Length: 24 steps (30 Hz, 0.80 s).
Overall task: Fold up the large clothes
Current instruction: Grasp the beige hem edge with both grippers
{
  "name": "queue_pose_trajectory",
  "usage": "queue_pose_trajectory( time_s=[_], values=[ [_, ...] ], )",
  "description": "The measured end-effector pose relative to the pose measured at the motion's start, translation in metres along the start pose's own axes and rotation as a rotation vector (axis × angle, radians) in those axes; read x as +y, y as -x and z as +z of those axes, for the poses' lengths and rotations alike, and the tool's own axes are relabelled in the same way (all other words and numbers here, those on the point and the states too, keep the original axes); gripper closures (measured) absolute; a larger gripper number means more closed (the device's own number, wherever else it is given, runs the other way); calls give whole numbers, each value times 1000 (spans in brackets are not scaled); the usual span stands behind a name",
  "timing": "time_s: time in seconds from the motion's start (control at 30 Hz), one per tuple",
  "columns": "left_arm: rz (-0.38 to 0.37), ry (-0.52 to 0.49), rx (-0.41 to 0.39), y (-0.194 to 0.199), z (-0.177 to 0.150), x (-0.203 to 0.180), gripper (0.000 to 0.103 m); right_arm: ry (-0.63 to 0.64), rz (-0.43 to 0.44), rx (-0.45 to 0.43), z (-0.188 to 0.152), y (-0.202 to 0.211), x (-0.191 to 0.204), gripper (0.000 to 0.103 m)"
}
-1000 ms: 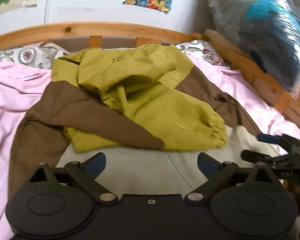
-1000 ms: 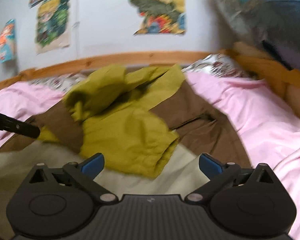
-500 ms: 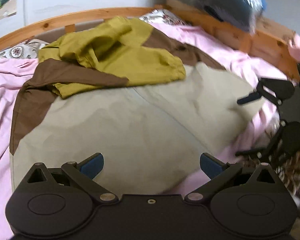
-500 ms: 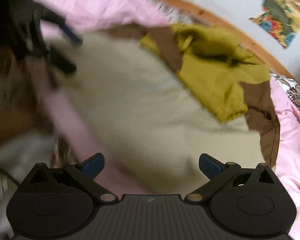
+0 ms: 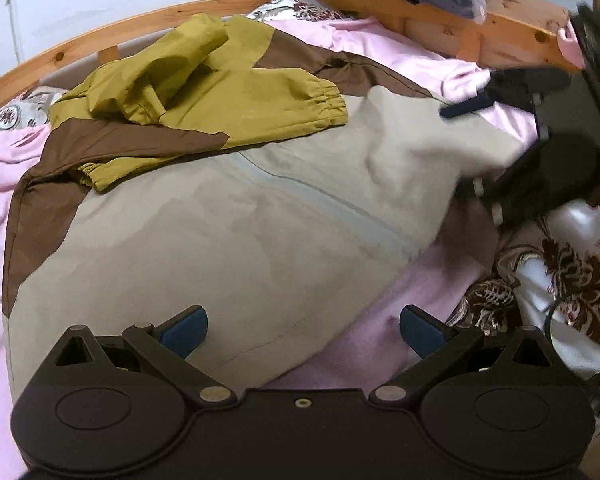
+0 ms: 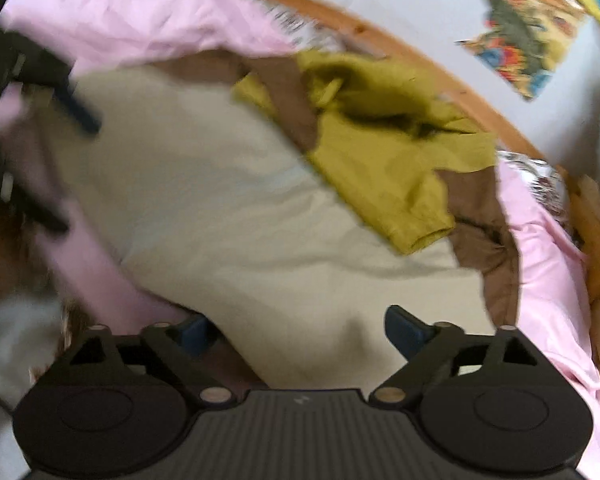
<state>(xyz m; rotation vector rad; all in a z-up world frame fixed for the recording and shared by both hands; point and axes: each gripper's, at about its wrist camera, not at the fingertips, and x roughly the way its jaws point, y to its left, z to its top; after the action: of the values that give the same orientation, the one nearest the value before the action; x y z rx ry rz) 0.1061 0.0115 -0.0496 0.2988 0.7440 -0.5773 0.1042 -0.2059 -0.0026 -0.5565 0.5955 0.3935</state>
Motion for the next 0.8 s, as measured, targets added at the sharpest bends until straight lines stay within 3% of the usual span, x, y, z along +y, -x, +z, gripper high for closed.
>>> queue_pose_trajectory(
  time_s=[0.17,0.23,0.4,0.6,0.63,0.67,0.77,0.8],
  values=[
    [58,-21,10,-3,4,3,2,-194,18,-76,10,0,-33,28],
    [80,-8,7,-1,5,8,8,-247,39,-93,12,-2,-42,42],
    [202,10,24,8,4,26,34,-263,25,-132,14,-1,-47,51],
    [349,72,45,32,-12,58,60,-195,-105,-135,13,2,-44,44],
    [351,88,40,37,-14,63,65,-195,-117,-132,12,3,-45,42],
    [346,102,30,41,-14,68,79,-202,-123,-129,11,4,-47,42],
    [351,110,1,49,-9,78,97,-226,-147,-126,7,9,-56,43],
    [350,121,-21,53,-6,81,100,-238,-157,-129,7,11,-59,55]
  ],
)
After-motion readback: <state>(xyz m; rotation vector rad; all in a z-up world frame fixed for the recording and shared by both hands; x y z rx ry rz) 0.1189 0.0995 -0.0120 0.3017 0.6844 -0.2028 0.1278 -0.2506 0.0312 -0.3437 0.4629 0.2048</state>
